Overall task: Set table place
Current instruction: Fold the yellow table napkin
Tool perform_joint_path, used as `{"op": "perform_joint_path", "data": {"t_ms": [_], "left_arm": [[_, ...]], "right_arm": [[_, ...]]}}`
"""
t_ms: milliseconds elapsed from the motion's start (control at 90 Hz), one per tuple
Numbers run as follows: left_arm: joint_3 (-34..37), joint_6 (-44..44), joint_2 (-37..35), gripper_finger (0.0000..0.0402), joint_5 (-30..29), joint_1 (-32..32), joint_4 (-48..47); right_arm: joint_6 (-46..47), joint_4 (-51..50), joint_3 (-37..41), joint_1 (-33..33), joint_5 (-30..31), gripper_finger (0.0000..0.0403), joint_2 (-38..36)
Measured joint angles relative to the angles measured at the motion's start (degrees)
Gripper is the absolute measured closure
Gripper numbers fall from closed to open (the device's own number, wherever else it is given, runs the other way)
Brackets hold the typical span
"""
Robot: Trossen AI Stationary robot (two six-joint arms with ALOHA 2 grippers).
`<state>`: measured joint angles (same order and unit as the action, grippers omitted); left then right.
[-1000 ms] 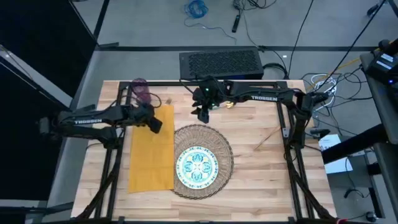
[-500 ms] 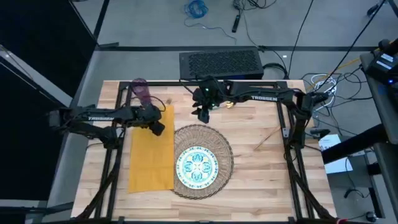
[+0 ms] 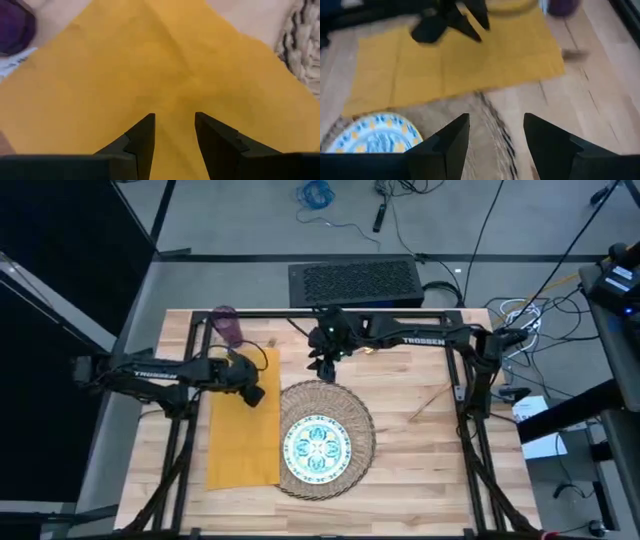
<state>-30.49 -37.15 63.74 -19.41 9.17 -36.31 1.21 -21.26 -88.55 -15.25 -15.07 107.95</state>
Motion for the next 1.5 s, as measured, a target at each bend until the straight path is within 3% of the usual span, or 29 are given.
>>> {"op": "perform_joint_path", "data": {"t_ms": [133, 256, 544, 789, 1067, 1267, 1500], "left_arm": [[0.01, 1.07, -3.25, 0.0277, -8.31, -2.24, 5.70], [0.01, 3.29, -8.31, 0.0277, -15.06, -5.46, 9.21], [0.01, 13.06, -20.10, 0.0277, -19.80, -9.32, 11.45], [0.01, 24.74, -26.64, 0.0277, -20.06, -9.32, 21.17], [0.01, 33.14, -28.78, 0.0277, -20.04, -8.52, 26.85], [0.01, 33.54, -28.71, 0.0277, -16.50, -8.44, 26.35], [0.01, 33.44, -28.63, 0.0277, -15.11, -8.44, 26.38]], "right_arm": [[2.37, 7.49, 0.00, 1.22, -0.29, 0.0227, 4.28], [4.44, 6.46, 0.00, 1.56, -2.75, 0.0227, 6.96], [10.49, 7.19, -0.02, 6.90, -4.36, 0.0227, 9.97], [16.56, 13.25, 0.00, 13.12, -3.28, 0.0227, 14.75], [22.88, 20.51, -0.45, 16.21, -1.73, 0.0227, 20.42], [20.27, 17.39, -6.51, 19.71, 1.85, 0.0227, 22.47], [12.88, 9.22, -14.24, 18.23, 7.93, 0.0227, 22.55]]}}
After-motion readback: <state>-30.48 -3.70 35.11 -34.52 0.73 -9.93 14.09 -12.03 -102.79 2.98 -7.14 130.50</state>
